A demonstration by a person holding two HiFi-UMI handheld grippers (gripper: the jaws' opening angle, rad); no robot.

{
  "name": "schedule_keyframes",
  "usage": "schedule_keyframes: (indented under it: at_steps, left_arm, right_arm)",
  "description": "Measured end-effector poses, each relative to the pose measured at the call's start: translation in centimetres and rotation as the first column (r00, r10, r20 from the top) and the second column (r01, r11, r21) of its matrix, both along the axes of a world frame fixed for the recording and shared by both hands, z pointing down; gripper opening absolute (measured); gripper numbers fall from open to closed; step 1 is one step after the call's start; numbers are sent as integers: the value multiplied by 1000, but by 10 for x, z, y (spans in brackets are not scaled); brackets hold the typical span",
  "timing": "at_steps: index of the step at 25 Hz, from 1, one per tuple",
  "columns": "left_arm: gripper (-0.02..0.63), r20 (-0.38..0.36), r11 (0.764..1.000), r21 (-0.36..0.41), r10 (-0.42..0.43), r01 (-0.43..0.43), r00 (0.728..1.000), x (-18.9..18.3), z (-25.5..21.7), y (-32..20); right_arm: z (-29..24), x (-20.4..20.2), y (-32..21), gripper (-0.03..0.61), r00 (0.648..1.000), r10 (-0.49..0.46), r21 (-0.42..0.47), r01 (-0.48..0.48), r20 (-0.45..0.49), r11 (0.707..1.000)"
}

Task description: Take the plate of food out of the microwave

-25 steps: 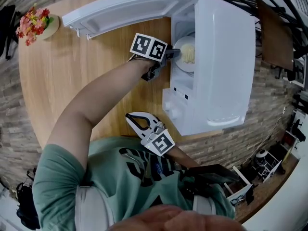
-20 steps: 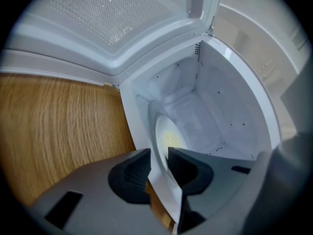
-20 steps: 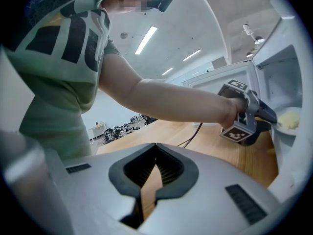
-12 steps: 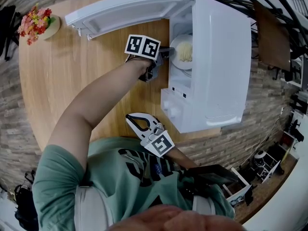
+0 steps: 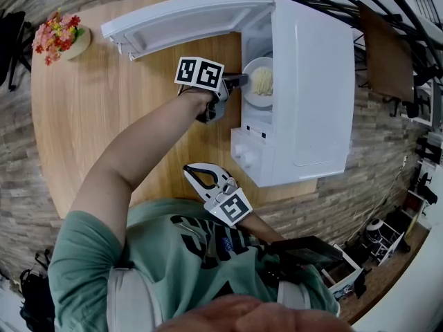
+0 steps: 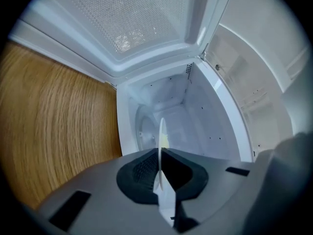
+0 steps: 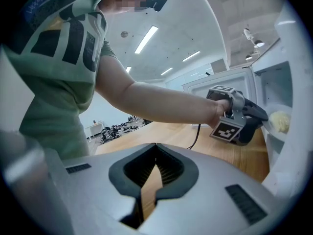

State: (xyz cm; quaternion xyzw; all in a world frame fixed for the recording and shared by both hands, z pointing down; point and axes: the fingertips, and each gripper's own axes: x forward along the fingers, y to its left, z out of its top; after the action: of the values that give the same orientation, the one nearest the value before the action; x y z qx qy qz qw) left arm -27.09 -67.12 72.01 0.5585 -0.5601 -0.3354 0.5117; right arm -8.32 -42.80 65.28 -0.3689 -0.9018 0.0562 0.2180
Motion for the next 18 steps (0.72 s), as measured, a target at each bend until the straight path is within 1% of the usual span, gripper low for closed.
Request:
schedule_keyframes:
  at_steps: [6,12,18]
  left_arm:
    - [15,-2,1000,19,-17,17,1000,0,-14,16]
    - [17,8,998,19,-55,54,998,-6,-27,50]
    - [17,24,994,11,-111,111,994,-13,-45,94]
  right_arm:
    - [-7,-2,-1,6,999,24,1,-24,23,1000]
    - [-17,-6,1,6,998,32,12,-32,47,999]
    - [-36,-6,15,6,997,-8,27,6,78,1000]
